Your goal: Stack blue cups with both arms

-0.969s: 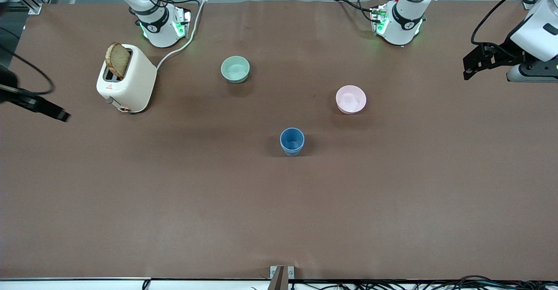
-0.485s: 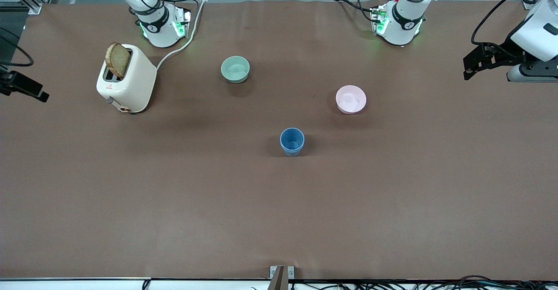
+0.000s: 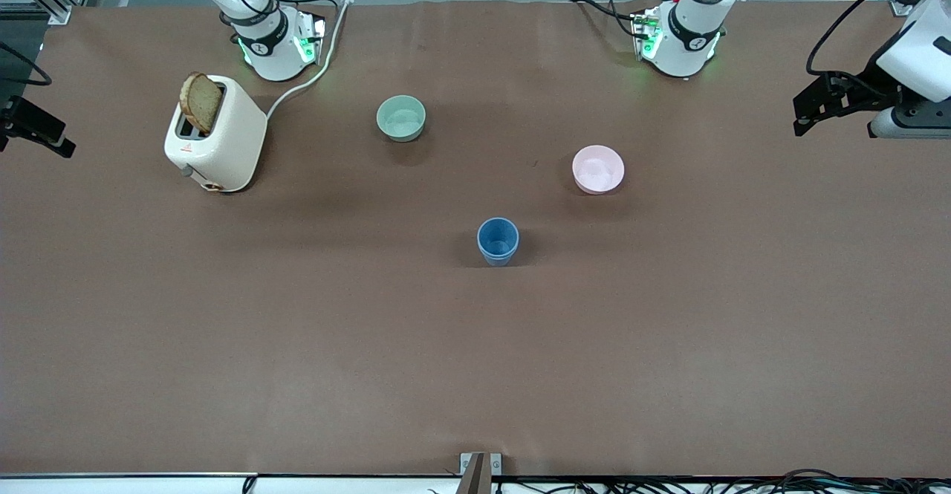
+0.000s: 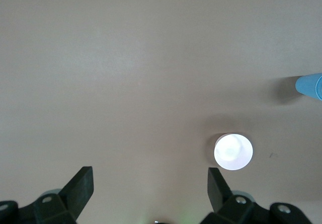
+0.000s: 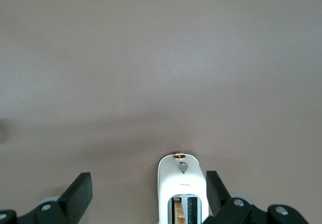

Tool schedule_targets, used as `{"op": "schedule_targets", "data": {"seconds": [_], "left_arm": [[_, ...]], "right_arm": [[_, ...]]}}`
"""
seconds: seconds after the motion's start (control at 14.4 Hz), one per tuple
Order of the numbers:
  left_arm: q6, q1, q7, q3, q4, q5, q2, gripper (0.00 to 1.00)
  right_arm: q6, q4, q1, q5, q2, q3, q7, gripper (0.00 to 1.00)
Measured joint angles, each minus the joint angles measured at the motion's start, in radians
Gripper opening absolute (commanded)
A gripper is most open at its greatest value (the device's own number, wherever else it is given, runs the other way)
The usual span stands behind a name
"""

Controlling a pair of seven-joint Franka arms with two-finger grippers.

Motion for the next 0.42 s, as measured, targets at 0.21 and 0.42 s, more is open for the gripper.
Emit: {"op": "schedule_targets", "data": {"seconds": [0.21,0.42], "left_arm": [[0.0,0.0,0.0,0.0,0.0,0.0,0.0,1.0],[0.0,0.0,0.006,0.0,0.0,0.0,0.0,1.0]], "right_arm": [[-0.025,0.007,0.0,-0.02,0.003,0.004,-0.036,1.0],[-0.027,0.022,0.001,-0.027,0.012,0.007,-0.069,1.0]]}}
